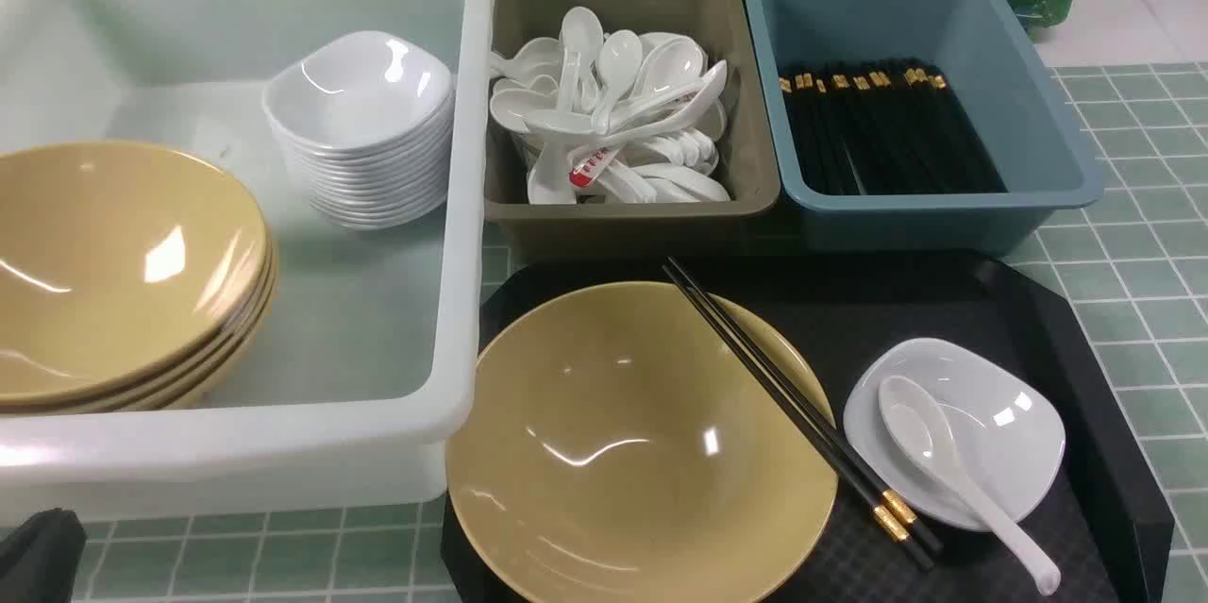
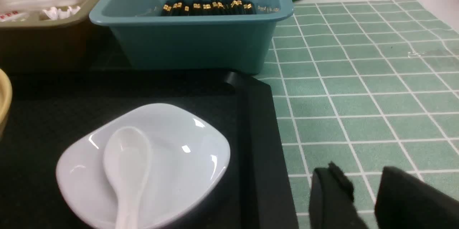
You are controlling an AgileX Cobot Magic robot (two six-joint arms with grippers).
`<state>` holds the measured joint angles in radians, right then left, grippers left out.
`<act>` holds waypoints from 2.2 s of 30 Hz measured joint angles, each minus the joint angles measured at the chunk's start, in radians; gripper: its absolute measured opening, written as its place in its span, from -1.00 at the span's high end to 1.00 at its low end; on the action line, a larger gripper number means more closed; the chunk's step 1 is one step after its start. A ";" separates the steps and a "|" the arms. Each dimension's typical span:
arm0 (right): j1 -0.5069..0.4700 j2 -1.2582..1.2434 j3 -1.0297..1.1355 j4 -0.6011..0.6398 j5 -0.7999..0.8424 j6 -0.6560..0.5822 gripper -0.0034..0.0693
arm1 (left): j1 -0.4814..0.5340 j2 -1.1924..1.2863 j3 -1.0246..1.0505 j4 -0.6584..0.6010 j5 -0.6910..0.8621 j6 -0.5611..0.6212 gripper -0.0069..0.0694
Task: On blue table put chopsticks spoon bowls plates into blue grey white boxes.
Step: 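Move the grippers toward the tableware on the black tray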
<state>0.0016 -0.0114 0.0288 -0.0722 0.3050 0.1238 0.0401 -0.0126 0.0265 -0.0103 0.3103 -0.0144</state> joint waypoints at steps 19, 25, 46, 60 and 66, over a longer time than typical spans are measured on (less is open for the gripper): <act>0.000 0.000 0.000 0.000 0.000 0.000 0.25 | 0.000 0.000 0.000 0.000 0.000 0.000 0.86; 0.000 0.000 0.000 0.000 0.000 0.000 0.25 | 0.000 0.000 0.000 0.000 0.000 0.000 0.86; 0.000 0.000 0.000 0.000 0.000 0.003 0.25 | 0.000 0.000 0.000 0.000 0.000 0.000 0.86; 0.000 0.000 0.000 0.000 0.000 0.004 0.25 | 0.000 0.000 0.000 -0.008 0.000 0.000 0.86; 0.000 0.000 0.000 0.000 0.000 0.005 0.25 | 0.000 0.000 0.000 -0.105 -0.004 -0.019 0.86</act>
<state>0.0016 -0.0114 0.0288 -0.0722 0.3050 0.1285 0.0401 -0.0126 0.0265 -0.1156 0.3059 -0.0330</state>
